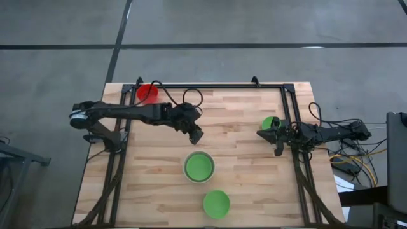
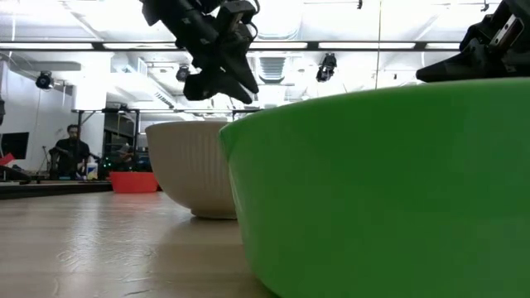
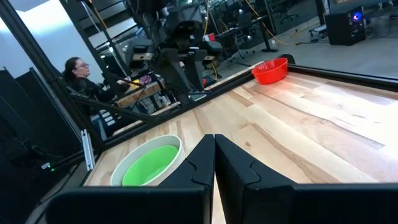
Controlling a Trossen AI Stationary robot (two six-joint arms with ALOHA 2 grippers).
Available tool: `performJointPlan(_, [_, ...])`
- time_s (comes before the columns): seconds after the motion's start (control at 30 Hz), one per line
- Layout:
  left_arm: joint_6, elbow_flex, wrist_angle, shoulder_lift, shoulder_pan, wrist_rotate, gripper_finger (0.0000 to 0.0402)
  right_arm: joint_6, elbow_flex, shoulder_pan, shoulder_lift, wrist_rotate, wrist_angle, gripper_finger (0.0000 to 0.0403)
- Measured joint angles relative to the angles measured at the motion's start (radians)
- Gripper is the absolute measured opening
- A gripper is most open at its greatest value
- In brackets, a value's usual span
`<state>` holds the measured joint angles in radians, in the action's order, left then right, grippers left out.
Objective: Nest bowls inside each other
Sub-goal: Stack the top green bowl on the green bowl
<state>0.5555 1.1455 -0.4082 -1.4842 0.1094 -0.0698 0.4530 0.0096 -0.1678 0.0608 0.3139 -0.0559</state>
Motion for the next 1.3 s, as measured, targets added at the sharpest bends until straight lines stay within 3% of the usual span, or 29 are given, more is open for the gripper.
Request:
performJointPlan(0.37, [-0.058,-0.163,0.166,0.147,-0.005,0.0,0.0122,0.0,0.0,0.0,0.0,0.0,0.0,0.0008])
performJointPlan(0.63, [-0.062,-0.431,0.353,0.417,-0.005,0.001,0.0122,0.0,0.0,0.0,0.0,0.0,0.0,0.0008])
performJointPlan(0.8, [-0.065,-0.578,0.375,0.594,-0.005,0.001,0.0122,0.0,0.0,0.0,0.0,0.0,0.0,0.0008])
performJointPlan(1.3, [-0.127,-0.863,0.513,0.972,-0.005,-0.026,0.0122,0.0,0.0,0.0,0.0,0.0,0.0,0.0008])
